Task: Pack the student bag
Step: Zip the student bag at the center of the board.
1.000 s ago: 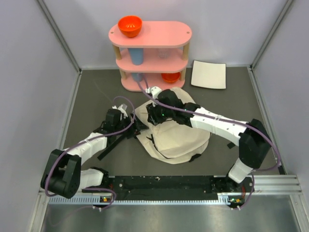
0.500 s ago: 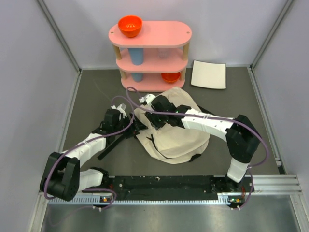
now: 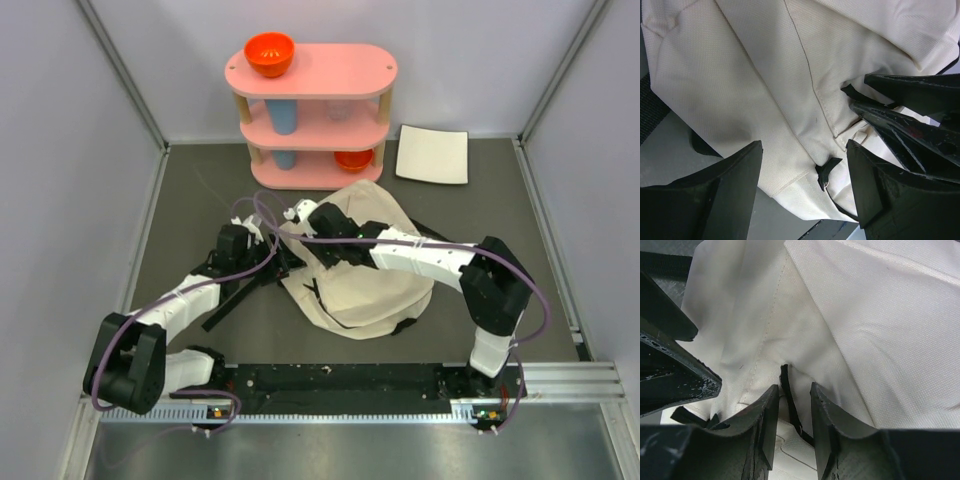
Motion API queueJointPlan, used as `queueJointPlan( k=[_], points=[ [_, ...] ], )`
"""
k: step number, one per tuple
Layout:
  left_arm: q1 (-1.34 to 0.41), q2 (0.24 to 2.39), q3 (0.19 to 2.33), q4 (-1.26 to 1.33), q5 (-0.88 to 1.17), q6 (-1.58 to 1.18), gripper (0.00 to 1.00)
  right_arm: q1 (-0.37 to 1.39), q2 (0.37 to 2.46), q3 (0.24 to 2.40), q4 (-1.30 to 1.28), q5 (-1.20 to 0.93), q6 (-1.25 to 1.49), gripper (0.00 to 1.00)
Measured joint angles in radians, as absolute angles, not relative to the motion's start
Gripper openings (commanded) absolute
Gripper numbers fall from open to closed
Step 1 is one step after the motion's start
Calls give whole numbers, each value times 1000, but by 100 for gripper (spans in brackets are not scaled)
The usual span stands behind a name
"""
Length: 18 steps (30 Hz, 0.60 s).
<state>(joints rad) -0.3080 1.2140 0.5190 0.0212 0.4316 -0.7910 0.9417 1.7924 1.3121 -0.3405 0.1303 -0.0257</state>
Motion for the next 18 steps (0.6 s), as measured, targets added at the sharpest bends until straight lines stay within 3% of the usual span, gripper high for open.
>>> queueJointPlan(
  k=[7,12,15,18],
  points=[
    [-308,1216,522,21,433,-790,73,964,1818,1324,-340,189,-27,27],
    [-308,1216,522,21,433,-790,73,978,1835,1331,-335,247,-28,16],
    [-308,1216,522,21,433,-790,73,979,1836,1331,-331,258,-26,1],
    [-308,1216,522,21,434,-790,73,979,1836,1331,-326,266,-23,0]
  ],
)
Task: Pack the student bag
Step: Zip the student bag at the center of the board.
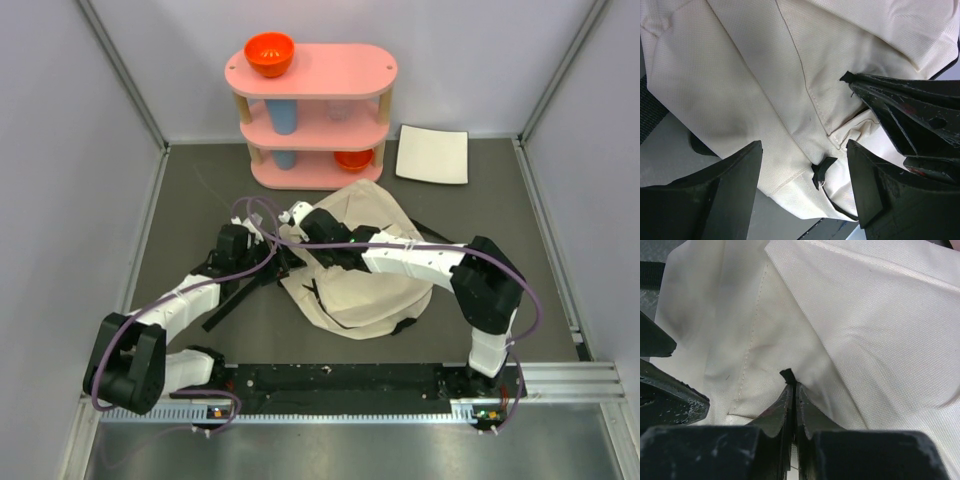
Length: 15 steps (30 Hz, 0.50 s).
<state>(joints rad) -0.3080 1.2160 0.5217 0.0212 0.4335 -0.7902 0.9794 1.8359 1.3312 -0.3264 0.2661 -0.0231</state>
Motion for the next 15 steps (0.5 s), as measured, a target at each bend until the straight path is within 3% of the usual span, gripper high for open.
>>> queueJointPlan(
  k=[15],
  points=[
    [-307,1270,522,52,473,-808,74,979,1763,1265,-255,237,124,0]
  ],
)
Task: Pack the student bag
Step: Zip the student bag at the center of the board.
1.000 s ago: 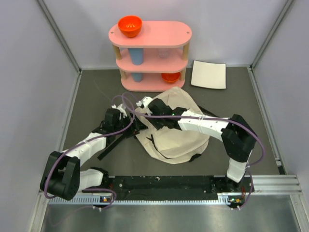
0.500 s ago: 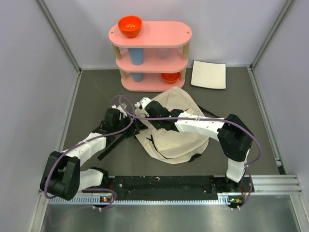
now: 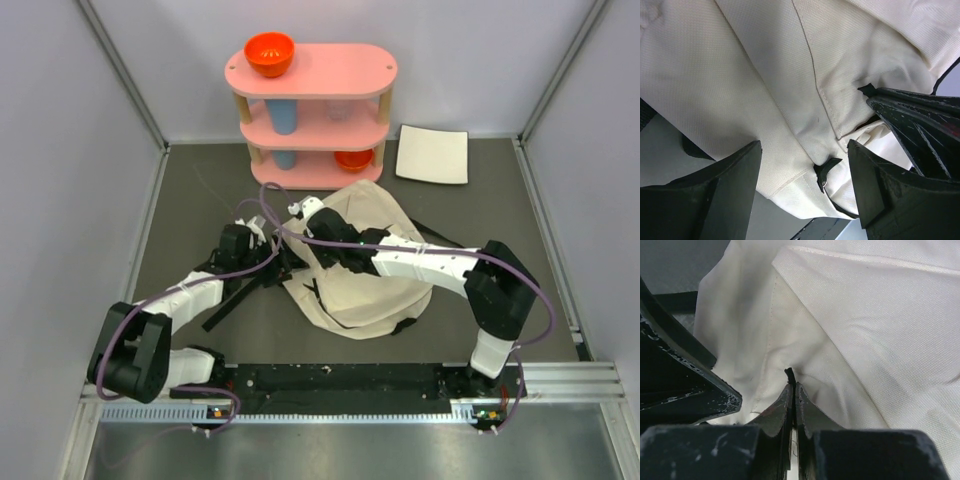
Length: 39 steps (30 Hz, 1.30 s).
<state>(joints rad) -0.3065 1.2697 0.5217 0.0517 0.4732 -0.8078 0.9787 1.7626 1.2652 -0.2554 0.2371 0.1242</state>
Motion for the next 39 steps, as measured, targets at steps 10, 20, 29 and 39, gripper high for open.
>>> queueJointPlan(
  k=[10,20,29,39],
  points=[
    [-306,1274,519,89,486,-820,79,979,1743,1235,-224,244,220,0],
    [-307,1319,508,189,520,-850,79,948,1665,1172,-201,326,336,0],
    [-327,1389,502,281,532,-892,78,926,1642,1132,-175,310,406,0],
    [-352,1465,520,289,469,-896,41,926,1614,1092,-149,295,443,0]
  ],
)
